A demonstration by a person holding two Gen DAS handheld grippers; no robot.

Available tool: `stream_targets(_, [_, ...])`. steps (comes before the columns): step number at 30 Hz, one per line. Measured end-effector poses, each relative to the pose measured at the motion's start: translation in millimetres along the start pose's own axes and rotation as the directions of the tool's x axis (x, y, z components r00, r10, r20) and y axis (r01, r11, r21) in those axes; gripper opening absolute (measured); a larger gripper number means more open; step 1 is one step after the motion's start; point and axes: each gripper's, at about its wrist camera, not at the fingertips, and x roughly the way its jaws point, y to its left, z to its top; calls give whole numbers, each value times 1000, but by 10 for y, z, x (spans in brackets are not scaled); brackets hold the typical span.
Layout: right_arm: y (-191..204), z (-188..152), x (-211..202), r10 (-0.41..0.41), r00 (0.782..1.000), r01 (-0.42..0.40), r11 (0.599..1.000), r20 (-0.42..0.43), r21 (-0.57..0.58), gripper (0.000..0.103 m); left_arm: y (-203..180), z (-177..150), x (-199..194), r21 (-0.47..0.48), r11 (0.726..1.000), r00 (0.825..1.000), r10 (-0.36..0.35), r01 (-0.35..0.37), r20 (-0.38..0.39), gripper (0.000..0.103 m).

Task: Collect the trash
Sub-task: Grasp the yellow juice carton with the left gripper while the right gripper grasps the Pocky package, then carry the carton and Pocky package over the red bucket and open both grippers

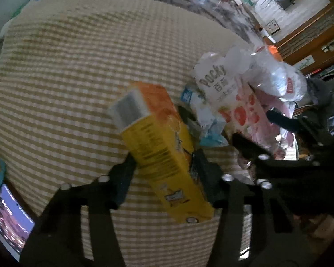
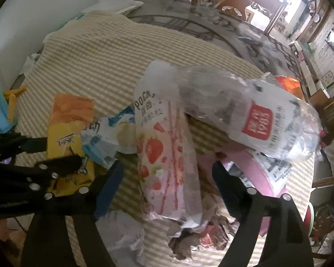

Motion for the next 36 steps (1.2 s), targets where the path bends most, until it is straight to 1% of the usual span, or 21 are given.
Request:
stream_targets(1, [38, -32, 15, -11, 1000, 11, 1000, -6, -7, 75, -8, -4, -27, 13, 1000, 1000, 11, -12, 11, 44])
stream_targets(2, [47, -43, 52, -16, 1000, 16, 1000, -16, -9, 58, -7, -12, -36, 21, 1000, 1000, 18, -18, 13, 44])
stream_targets(3, [36, -55, 83, -5, 1000, 5, 1000, -25, 2, 53, -3, -18, -35, 21, 1000, 1000, 19, -19, 13, 44])
stream_targets(4, [22, -72, 76, 5, 1000, -5, 1000, -16, 14, 53, 1, -9, -28, 14, 1000, 1000, 18, -18, 11, 44])
stream_targets(6, [-25, -97, 18, 39, 999, -39, 999, 8, 38, 47, 0, 8, -22, 3, 1000, 1000, 15, -15, 6, 44])
stream_targets(8, [-45, -112, -59, 55, 998, -56, 997, 32, 51, 45, 18, -1, -19, 6, 1000, 1000, 21, -21, 6, 47])
stream_targets(10, [-94, -145, -180, 78, 995, -82, 994, 64, 72, 45, 5, -12, 13, 4, 1000, 1000, 29, -29, -1, 63])
stream_targets(13, [-171, -196, -360, 126, 987, -137, 984, 102, 113, 44, -4, -34, 79, -8, 1000, 999, 24, -24, -24, 63])
stream_targets(15, [-253, -233, -498, 173, 976, -192, 970, 134, 148, 44, -14, -32, 158, -10, 1000, 999, 25, -26, -46, 63])
stream_targets(16, [-273, -245, -545, 187, 971, -209, 965, 146, 156, 44, -9, -37, 201, -23, 1000, 998, 14, -15, -60, 62])
stream_targets(18, [-313, -276, -693, 216, 958, -248, 953, 188, 171, 44, 10, -42, 221, -53, 999, 998, -6, 2, -64, 59])
stream_targets(19, [-322, -284, -748, 227, 952, -263, 949, 203, 172, 44, 7, -36, 205, -55, 998, 998, -4, 1, -56, 53])
stream_targets(21, [-350, -280, -899, 266, 931, -312, 936, 251, 164, 44, 1, -35, 140, -49, 999, 999, -11, 9, -34, 40])
stream_targets(23, [-354, -256, -1005, 279, 919, -329, 932, 278, 152, 43, -21, -17, 17, -42, 999, 1000, 7, -7, 16, 39])
stream_targets(24, [-358, -258, -1066, 288, 910, -341, 929, 298, 143, 43, -32, -6, -47, -39, 999, 999, 11, -10, 39, 37])
stream_targets(26, [-349, -242, -1208, 305, 890, -362, 925, 338, 119, 42, -59, 6, -154, -35, 999, 997, 17, -14, 77, 37])
stream_targets(30, [-436, -248, -1396, 314, 864, -382, 918, 393, 107, 42, -148, 5, -400, -32, 999, 987, 30, -26, 159, 37])
stream_targets(33, [-573, -312, -1569, 344, 830, -426, 899, 440, 102, 42, -252, 15, -593, -28, 999, 972, 48, -43, 232, 37])
stream_targets(34, [-627, -346, -1643, 348, 817, -435, 895, 459, 95, 42, -313, 21, -670, -26, 998, 963, 55, -51, 262, 37])
stream_targets(36, [-729, -426, -1750, 341, 804, -435, 896, 488, 90, 42, -384, 28, -751, -20, 998, 953, 61, -57, 297, 37])
